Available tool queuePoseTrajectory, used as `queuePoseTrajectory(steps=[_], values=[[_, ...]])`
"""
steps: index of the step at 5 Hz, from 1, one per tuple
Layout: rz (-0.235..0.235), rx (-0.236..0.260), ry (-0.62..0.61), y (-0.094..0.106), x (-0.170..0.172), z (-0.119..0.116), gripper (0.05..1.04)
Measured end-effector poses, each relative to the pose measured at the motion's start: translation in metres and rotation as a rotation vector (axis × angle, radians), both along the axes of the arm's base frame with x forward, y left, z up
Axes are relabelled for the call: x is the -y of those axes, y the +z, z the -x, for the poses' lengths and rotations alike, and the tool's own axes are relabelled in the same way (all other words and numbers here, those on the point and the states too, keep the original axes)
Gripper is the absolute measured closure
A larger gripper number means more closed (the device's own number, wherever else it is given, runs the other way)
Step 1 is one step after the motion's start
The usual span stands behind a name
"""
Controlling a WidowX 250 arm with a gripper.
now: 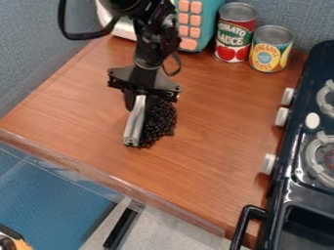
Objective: Sweep into pile
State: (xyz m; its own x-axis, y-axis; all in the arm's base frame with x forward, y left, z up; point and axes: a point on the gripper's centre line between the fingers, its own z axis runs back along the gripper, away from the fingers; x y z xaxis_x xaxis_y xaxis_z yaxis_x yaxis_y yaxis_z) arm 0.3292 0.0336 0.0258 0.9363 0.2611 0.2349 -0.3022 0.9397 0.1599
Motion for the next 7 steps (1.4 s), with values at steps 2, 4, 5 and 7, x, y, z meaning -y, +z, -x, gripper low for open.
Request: queuePoseTrajectory(steps=[2, 4, 5, 7], values=[[0.026, 0.003, 0.001, 0.0, 0.018, -0.001, 0.75], [0.052, -0.002, -0.009, 0.001, 0.039, -0.003, 0.75], [0.065, 0.006, -0.032, 0.002, 0.054, -0.005, 0.75], [0.08, 0.008, -0.064, 0.002, 0.073, -0.004, 0.75]])
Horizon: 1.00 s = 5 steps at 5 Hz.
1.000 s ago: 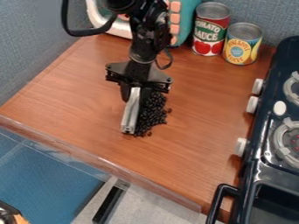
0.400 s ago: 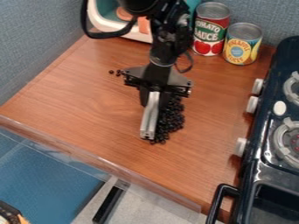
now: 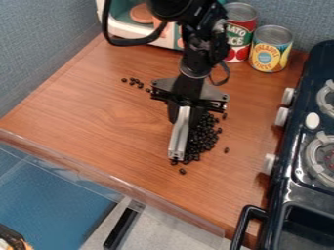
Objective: Sweep into pile
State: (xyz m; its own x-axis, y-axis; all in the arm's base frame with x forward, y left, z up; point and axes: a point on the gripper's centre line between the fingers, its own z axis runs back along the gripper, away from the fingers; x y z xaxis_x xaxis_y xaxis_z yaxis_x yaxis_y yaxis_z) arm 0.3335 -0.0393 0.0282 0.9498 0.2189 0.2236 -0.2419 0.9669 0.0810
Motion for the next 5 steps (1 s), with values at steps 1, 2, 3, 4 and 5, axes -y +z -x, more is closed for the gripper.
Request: queuePoseTrajectory(steps=[1, 2, 3, 4, 5], values=[[0.005, 0.002, -0.01, 0.001, 0.009, -0.001, 0.75], [0.003, 0.004, 0.003, 0.004, 0.009, -0.004, 0.75], [0.011, 0.018, 0.052, 0.018, 0.0, -0.01, 0.75], [0.034, 0.066, 0.11, 0.042, -0.017, -0.018, 0.75], [0.055, 0.097, 0.153, 0.063, -0.031, -0.02, 0.75]])
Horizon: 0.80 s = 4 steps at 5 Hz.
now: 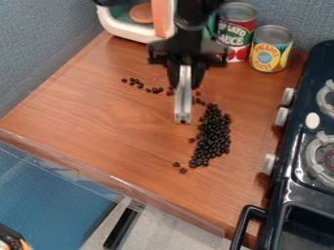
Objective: Sweep into pile
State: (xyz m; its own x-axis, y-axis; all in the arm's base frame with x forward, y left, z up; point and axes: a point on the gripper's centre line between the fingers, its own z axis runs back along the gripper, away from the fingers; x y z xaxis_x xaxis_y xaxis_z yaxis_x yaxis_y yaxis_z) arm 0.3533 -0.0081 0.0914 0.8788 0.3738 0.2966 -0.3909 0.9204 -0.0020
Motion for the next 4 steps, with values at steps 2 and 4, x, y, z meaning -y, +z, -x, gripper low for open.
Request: queuePoseTrajectory(steps=[2, 4], values=[[-0.031, -0.008, 0.064, 0.027, -0.056, -0.001, 0.75], [-0.093, -0.008, 0.079, 0.029, -0.103, 0.004, 0.75]])
